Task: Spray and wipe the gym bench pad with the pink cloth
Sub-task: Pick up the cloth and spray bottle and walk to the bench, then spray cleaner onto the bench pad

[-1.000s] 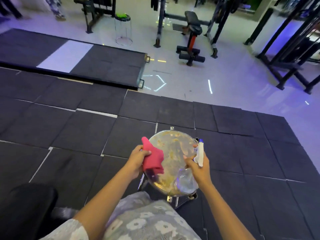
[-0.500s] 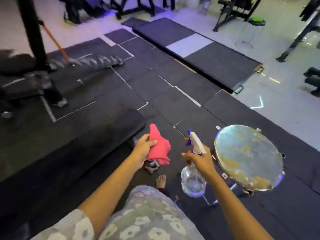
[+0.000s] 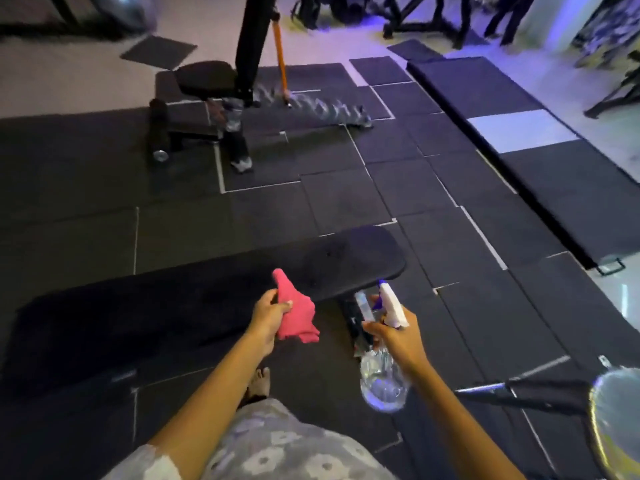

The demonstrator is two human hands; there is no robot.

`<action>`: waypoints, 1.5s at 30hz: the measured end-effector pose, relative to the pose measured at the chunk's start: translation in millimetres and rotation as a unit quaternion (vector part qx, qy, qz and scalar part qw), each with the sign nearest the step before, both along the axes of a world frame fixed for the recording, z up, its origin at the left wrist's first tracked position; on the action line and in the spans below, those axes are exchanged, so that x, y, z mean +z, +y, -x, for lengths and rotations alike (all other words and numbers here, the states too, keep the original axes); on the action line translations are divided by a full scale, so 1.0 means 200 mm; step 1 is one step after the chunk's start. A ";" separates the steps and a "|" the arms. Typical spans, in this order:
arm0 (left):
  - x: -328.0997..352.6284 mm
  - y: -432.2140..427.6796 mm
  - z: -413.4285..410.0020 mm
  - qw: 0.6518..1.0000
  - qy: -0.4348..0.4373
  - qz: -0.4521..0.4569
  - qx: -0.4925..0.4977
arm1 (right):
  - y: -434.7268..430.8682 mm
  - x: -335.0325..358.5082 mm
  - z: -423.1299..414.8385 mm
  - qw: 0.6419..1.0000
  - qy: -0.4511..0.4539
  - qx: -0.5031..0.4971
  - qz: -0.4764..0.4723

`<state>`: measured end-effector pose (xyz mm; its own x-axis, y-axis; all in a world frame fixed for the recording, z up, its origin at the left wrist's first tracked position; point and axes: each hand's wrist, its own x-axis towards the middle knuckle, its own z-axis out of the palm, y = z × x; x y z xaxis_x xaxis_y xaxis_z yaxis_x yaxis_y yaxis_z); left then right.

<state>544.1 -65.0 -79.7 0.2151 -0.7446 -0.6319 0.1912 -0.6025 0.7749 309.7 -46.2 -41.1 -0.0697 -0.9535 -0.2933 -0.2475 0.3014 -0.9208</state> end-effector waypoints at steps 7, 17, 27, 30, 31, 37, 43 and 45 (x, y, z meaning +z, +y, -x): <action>-0.28 -0.24 -0.71 0.987 0.040 -0.044 0.147 | -0.31 -0.21 -0.61 0.996 0.040 0.063 -0.047; -0.55 -0.54 -1.14 0.955 0.124 -0.057 0.262 | -0.73 -0.56 -1.13 0.979 0.050 0.149 -0.132; -1.27 -0.31 -1.15 0.888 -0.278 -0.344 0.126 | -1.00 -1.06 -1.18 0.951 0.059 0.221 -0.208; -1.36 -0.26 -1.01 0.855 -0.477 -0.201 -0.031 | -1.06 -1.20 -1.13 0.940 0.051 0.219 -0.258; -1.39 -0.26 -0.95 0.839 -0.520 -0.132 -0.087 | -1.08 -1.23 -1.12 0.933 0.053 0.226 -0.274; -1.55 -0.53 -0.67 0.766 -0.561 -0.001 -0.314 | -1.20 -1.37 -1.11 0.913 0.066 0.260 -0.309; -1.64 -0.73 -0.60 0.766 -0.549 -0.011 -0.335 | -1.32 -1.47 -1.15 0.888 0.166 0.291 -0.315; -1.66 -0.75 -0.58 0.755 -0.565 -0.013 -0.334 | -1.35 -1.47 -1.15 0.883 0.204 0.292 -0.306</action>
